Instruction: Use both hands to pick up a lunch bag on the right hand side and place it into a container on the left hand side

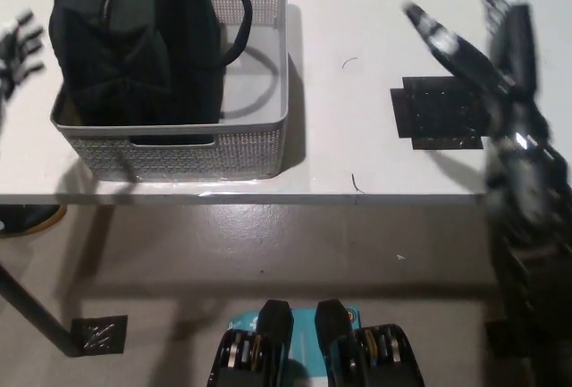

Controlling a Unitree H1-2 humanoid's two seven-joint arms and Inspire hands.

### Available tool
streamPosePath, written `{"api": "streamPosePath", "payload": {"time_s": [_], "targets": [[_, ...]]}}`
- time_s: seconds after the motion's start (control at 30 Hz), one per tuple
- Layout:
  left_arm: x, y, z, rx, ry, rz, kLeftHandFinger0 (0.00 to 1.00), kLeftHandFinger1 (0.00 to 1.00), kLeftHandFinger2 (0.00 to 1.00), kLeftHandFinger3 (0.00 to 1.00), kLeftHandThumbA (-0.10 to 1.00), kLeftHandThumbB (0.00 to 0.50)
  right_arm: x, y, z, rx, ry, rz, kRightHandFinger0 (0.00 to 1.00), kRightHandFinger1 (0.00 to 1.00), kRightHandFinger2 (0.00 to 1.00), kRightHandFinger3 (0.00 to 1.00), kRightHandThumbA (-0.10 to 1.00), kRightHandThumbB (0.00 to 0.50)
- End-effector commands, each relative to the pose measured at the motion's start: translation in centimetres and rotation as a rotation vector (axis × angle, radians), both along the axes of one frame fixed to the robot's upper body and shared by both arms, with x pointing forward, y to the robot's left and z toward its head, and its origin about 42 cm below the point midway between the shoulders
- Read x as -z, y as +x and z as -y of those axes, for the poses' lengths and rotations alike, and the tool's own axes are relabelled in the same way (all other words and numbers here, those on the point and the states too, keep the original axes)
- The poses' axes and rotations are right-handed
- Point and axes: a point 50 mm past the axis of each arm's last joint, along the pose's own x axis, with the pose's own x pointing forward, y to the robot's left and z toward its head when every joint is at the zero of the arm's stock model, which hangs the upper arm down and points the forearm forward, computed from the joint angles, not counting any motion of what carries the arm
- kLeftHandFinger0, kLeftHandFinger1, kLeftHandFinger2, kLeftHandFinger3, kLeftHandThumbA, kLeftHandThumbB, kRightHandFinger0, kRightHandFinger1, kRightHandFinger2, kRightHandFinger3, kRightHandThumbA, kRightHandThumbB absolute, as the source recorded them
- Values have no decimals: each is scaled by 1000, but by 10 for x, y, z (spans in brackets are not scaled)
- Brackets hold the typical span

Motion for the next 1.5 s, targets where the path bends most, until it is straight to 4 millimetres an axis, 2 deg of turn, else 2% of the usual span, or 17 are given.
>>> {"api": "streamPosePath", "payload": {"time_s": [0.0,0.07,0.1,0.13,0.2,0.3,0.43,0.53,0.6,0.7,0.8,0.9,1.0,1.07,1.13,1.37,1.47], "targets": [[-61,-128,44,288,-91,500,1000,1000,1000,1000,1000,309,-87,-217,62,-176,-115,703,1000,1000,1000,1000,1000,299],[-46,-134,50,301,-118,481,1000,1000,1000,1000,1000,293,-66,-228,55,-193,-117,638,1000,1000,1000,1000,1000,253],[-41,-136,52,309,-129,465,1000,1000,1000,1000,1000,297,-57,-230,51,-196,-102,604,1000,1000,1000,1000,1000,268],[-33,-139,56,329,-137,435,1000,1000,1000,1000,1000,298,-43,-232,44,-205,-61,531,1000,1000,1000,1000,1000,318],[-19,-144,59,319,-120,401,1000,1000,1000,1000,1000,320,-20,-232,33,-200,-42,448,1000,1000,1000,1000,1000,313],[12,-155,66,326,-152,308,1000,1000,1000,1000,1000,349,28,-234,14,-192,-40,313,1000,1000,1000,1000,1000,223],[40,-165,72,327,-185,232,1000,1000,1000,1000,1000,324,73,-235,-9,-303,26,141,1000,1000,1000,1000,1000,213],[71,-170,77,324,-216,172,1000,1000,1000,1000,1000,294,122,-233,-29,-367,55,-13,1000,1000,1000,1000,1000,206],[81,-170,79,306,-211,156,1000,1000,1000,1000,1000,302,137,-229,-36,-398,99,-64,1000,1000,1000,1000,1000,220],[130,-165,83,261,-204,94,1000,1000,1000,1000,1000,242,179,-212,-53,-409,153,-207,1000,1000,1000,1000,1000,254],[173,-159,85,194,-203,56,1000,1000,1000,1000,1000,240,203,-201,-62,-412,184,-287,1000,1000,1000,1000,1000,212],[209,-152,86,163,-169,-51,1000,1000,1000,1000,1000,262,222,-192,-73,-406,219,-338,1000,1000,1000,1000,1000,208],[223,-150,89,185,-149,-108,1000,1000,1000,1000,1000,250,233,-189,-78,-406,218,-358,1000,1000,1000,1000,1000,199],[225,-151,93,226,-132,-124,1000,1000,1000,1000,1000,243,237,-185,-83,-414,234,-365,1000,1000,1000,1000,1000,208],[227,-153,97,246,-113,-135,1000,1000,1000,1000,1000,278,240,-185,-86,-421,232,-366,1000,1000,1000,1000,1000,212],[225,-152,104,317,-78,-150,1000,1000,1000,1000,1000,253,239,-179,-90,-426,223,-346,1000,1000,1000,1000,1000,190],[224,-149,104,325,-69,-170,1000,1000,1000,1000,1000,276,239,-177,-91,-426,216,-337,1000,1000,1000,1000,1000,192]]}}
